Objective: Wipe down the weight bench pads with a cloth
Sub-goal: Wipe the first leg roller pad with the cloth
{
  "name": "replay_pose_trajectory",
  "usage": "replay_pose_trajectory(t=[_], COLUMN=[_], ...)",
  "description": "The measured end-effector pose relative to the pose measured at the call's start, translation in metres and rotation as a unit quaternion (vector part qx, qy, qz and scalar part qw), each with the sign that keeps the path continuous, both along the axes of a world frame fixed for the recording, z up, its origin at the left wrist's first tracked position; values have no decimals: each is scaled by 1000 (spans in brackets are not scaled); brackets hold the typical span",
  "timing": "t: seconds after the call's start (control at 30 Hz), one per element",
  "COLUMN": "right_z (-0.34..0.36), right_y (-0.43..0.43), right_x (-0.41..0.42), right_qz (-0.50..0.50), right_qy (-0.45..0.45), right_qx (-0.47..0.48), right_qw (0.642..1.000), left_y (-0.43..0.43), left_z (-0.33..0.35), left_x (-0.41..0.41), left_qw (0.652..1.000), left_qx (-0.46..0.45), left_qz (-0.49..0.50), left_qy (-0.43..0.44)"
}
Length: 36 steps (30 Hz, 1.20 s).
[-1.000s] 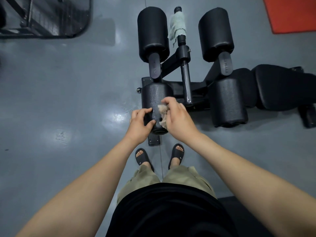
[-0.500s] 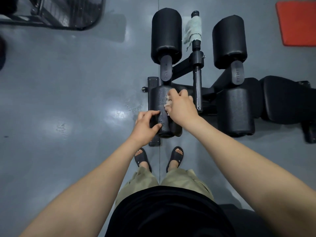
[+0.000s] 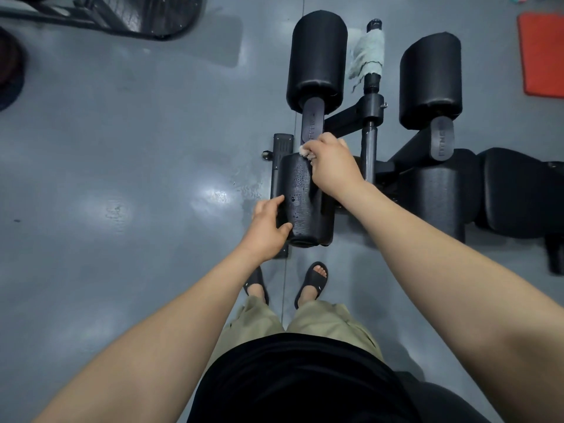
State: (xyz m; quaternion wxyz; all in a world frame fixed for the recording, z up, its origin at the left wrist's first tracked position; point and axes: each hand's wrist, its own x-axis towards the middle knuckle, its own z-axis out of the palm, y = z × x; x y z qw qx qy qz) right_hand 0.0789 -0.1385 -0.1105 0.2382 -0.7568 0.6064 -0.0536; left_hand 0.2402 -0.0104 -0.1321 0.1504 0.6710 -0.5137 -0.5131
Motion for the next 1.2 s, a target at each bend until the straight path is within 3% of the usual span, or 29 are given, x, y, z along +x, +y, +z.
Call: replay_pose_trajectory(t=[0.33,0.63,0.8,1.2], right_z=[5,3,10,-2], right_y=[27,46,24,38], right_x=[0,-18,-12,-16], right_qz=[78,28,-54,16], right_qy=[2,-23,-39,-14], right_qx=[-6,21,-33,-9], right_qw=[997,999,997,1000], left_y=[-1,3,5,13], left_z=[0,8,8,8], left_x=[1,-9,-9,-7], left_qw=[1000,1000,1000,1000], left_qx=[-1,-20,-12,-21], left_qz=[-4,18,22,3], left_qy=[-3,14,14,19])
